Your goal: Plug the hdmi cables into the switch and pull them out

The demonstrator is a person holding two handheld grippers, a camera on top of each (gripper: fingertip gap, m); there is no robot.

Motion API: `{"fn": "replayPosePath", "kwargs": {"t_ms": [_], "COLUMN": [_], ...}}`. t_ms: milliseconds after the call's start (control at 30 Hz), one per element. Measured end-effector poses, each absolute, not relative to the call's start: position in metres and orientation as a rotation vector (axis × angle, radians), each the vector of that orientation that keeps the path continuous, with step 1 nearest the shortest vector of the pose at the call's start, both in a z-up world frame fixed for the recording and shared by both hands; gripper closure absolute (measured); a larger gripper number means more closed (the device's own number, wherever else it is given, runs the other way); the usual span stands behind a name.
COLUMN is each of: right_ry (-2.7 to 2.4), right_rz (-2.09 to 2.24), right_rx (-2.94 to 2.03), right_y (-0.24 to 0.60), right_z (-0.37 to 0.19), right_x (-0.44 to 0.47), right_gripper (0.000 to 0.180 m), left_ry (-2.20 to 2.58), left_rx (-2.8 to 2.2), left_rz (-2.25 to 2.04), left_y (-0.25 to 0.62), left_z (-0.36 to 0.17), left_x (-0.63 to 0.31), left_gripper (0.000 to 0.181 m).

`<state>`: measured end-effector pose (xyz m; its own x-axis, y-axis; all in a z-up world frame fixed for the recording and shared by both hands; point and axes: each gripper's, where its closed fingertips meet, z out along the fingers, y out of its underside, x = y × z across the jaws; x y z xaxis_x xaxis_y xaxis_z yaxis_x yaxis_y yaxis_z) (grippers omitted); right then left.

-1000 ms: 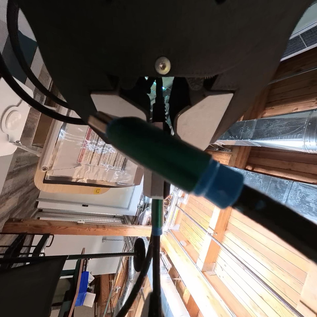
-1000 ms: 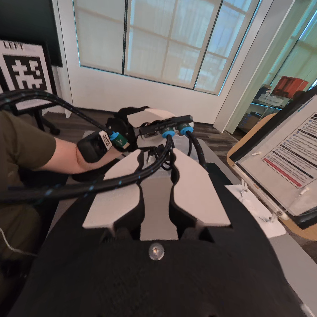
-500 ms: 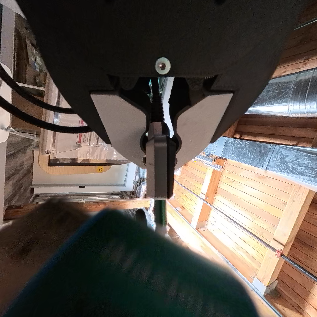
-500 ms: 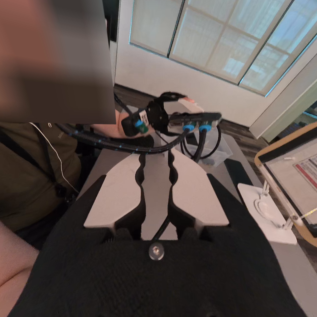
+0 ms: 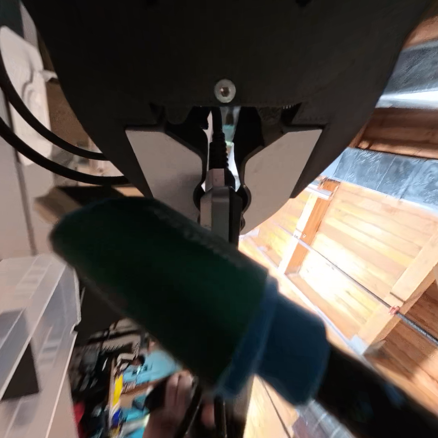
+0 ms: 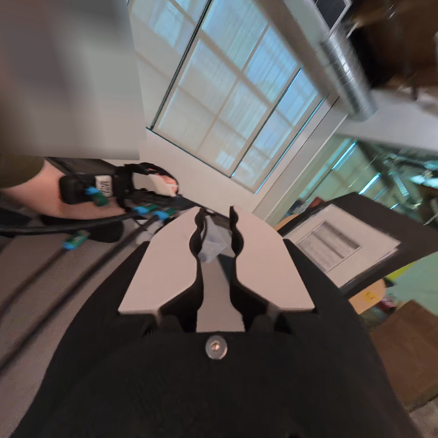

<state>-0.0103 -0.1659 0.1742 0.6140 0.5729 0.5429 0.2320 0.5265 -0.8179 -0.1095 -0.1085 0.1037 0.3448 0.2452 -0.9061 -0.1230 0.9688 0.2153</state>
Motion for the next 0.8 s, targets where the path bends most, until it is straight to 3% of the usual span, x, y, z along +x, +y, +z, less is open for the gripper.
{"fn": "replayPosePath", "kwargs": {"t_ms": [300,400,533,800], "right_ry": [-1.365,-1.379,-1.354,-1.310], "right_rz": [-0.277,-0.269,-0.310,-0.182], "right_rx": [-1.063,-0.960,-0.908,-1.216], "right_y": [-0.094,-0.092,-0.095,-0.084], "right_z": [0.093,0.093,0.101,0.092], "right_x": [-0.096,-0.123,-0.132,-0.105], "right_gripper": [0.149,0.143,0.150,0.158], "left_ry": [1.307,1.350,1.387,1.479], "left_rx": [0.094,0.028,-0.050,-0.343], "left_rz": [-0.078,-0.240,-0.493,-0.733], "left_y": [-0.129,-0.124,-0.121,-0.095], "left_z": [0.095,0.093,0.101,0.102], "left_x": [-0.110,-0.111,-0.121,-0.117], "left_gripper": [0.159,0.159,0.159,0.152]}}
